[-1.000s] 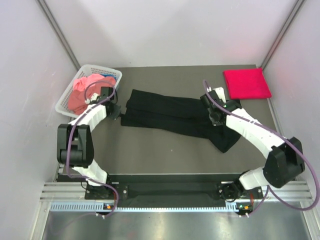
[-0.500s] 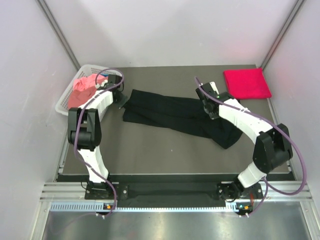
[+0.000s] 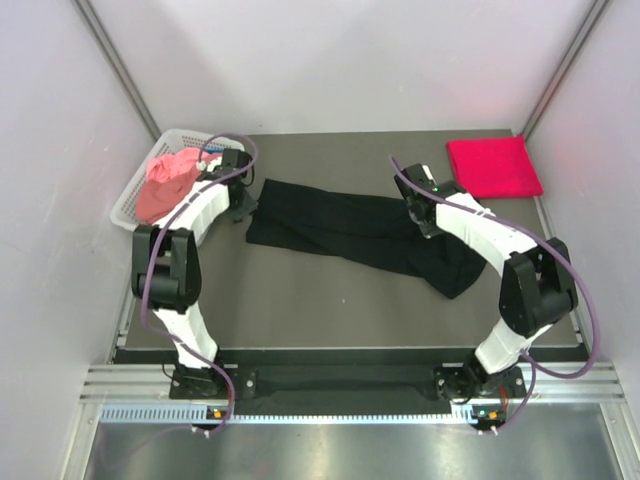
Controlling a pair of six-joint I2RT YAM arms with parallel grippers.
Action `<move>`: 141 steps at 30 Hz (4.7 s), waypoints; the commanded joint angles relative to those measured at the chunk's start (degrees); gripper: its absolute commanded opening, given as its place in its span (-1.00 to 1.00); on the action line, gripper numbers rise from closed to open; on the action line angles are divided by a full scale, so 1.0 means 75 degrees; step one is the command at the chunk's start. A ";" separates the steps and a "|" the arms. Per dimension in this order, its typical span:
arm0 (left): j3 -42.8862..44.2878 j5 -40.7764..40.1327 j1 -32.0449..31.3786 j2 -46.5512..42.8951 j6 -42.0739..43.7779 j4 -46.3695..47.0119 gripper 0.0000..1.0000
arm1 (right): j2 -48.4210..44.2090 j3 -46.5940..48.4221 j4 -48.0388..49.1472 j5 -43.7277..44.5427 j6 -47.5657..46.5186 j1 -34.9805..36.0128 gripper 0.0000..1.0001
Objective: Fold and stack the t-shirts
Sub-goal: Fold the tshirt
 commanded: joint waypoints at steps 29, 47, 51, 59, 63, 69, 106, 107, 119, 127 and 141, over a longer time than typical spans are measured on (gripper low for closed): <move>-0.2859 0.1447 -0.0195 -0.1074 0.1291 0.2172 -0.49 | -0.0310 -0.0017 0.0302 -0.0596 -0.0111 -0.0118 -1.00; -0.3128 0.0146 -0.0206 -0.1332 0.1455 0.1174 -1.00 | 0.0428 0.0534 0.0746 0.0541 -0.1294 -0.0387 -1.00; -0.3046 -0.0077 -0.0218 -0.1297 0.1491 0.1127 -1.00 | 0.0405 0.0417 0.1155 0.0495 -0.1797 -0.0388 -1.00; -0.2940 -0.0054 -0.0370 -0.1215 0.1491 0.1092 -1.00 | 0.0616 0.0499 0.1649 0.0085 -0.2279 -0.0388 -0.91; -0.2940 -0.0019 -0.0406 -0.1145 0.1444 0.1103 -1.00 | 0.0767 0.0557 0.1803 0.0061 -0.2152 -0.0423 -0.57; -0.2893 0.0239 -0.0476 -0.1191 0.1338 0.1232 -1.00 | 0.0150 0.1332 -0.0528 -0.1307 0.1091 -0.0832 0.00; -0.2015 0.0228 -0.0476 -0.0723 0.1584 0.0940 -1.00 | -0.3556 -0.4962 0.2787 -0.4769 0.2958 -0.2638 -0.05; -0.1933 0.0181 -0.0476 -0.0665 0.1619 0.0847 -1.00 | -0.3498 -0.4928 0.2624 -0.4617 0.3098 -0.2673 -0.30; -0.1685 -0.0792 -0.0464 -0.0312 0.2240 -0.0057 -1.00 | -0.3731 -0.4377 0.0783 -0.3818 0.3756 -0.3797 -0.99; -0.1838 -0.0452 -0.0464 -0.0406 0.1960 -0.0407 -0.93 | -0.4106 -0.4552 0.0619 -0.4392 0.3897 -0.3856 -0.79; -0.0925 0.3677 -0.0908 -0.2384 0.3352 0.0931 -0.18 | -0.2948 -0.2420 0.0675 -0.4740 0.2399 -0.3856 -0.05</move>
